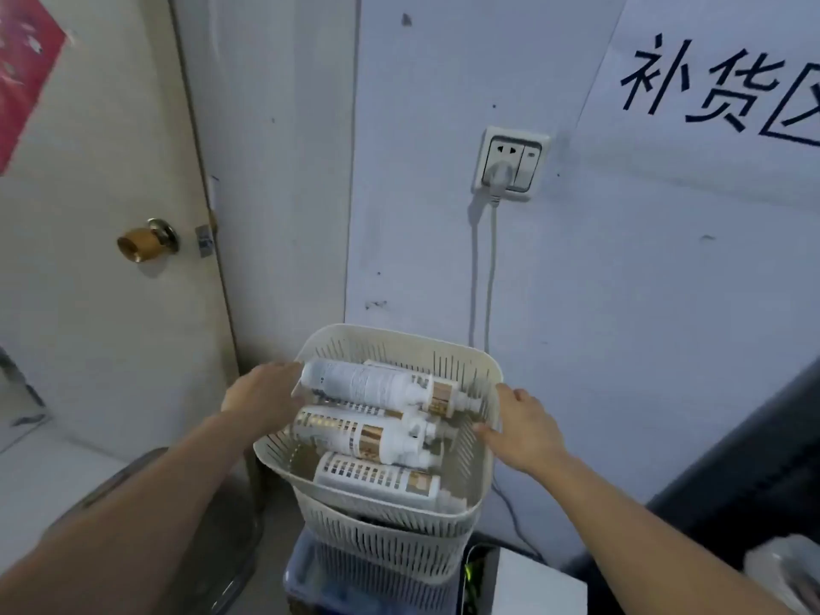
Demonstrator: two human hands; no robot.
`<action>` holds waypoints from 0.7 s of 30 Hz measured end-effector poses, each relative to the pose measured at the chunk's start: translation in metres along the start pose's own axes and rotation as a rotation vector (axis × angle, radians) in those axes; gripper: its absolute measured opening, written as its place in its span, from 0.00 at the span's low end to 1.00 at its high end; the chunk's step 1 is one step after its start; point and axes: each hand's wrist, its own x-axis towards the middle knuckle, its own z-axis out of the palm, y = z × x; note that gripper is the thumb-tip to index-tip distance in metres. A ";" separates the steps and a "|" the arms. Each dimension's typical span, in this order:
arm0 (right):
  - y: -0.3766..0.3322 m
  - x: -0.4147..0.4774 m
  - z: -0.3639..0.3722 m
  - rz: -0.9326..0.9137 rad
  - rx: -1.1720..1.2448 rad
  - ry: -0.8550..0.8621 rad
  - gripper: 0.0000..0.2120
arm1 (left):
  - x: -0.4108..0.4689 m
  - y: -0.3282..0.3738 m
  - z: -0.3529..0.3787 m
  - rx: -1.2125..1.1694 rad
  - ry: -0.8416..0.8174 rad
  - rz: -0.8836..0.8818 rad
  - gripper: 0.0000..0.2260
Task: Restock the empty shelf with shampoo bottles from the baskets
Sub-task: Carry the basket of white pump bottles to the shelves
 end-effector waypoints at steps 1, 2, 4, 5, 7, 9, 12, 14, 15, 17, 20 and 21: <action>-0.002 0.006 0.007 0.039 0.047 0.024 0.28 | 0.005 -0.004 0.005 -0.022 -0.021 -0.001 0.15; -0.003 0.014 0.015 0.094 0.108 0.054 0.29 | 0.011 -0.008 0.012 -0.066 -0.040 -0.006 0.17; -0.008 0.021 0.028 0.175 0.177 0.062 0.32 | 0.016 -0.013 0.025 -0.123 -0.078 -0.031 0.20; -0.009 0.026 0.035 0.212 0.211 0.072 0.33 | 0.022 -0.015 0.031 -0.154 -0.086 -0.051 0.21; -0.013 0.035 0.046 0.289 0.278 0.116 0.33 | 0.030 -0.019 0.040 -0.203 -0.074 -0.102 0.23; -0.019 0.040 0.054 0.367 0.334 0.165 0.32 | 0.037 -0.021 0.048 -0.215 -0.075 -0.143 0.24; -0.025 0.043 0.066 0.438 0.419 0.225 0.29 | 0.048 -0.027 0.061 -0.280 -0.048 -0.161 0.25; -0.027 0.043 0.069 0.463 0.462 0.268 0.27 | 0.055 -0.031 0.069 -0.347 -0.003 -0.145 0.21; -0.027 0.043 0.069 0.464 0.479 0.287 0.25 | 0.059 -0.032 0.072 -0.370 -0.007 -0.141 0.18; -0.030 0.040 0.066 0.467 0.531 0.310 0.23 | 0.064 -0.032 0.072 -0.432 -0.048 -0.156 0.14; -0.029 0.038 0.066 0.509 0.607 0.350 0.19 | 0.067 -0.028 0.066 -0.544 -0.090 -0.171 0.13; -0.027 0.039 0.068 0.534 0.626 0.364 0.17 | 0.067 -0.027 0.064 -0.586 -0.099 -0.177 0.13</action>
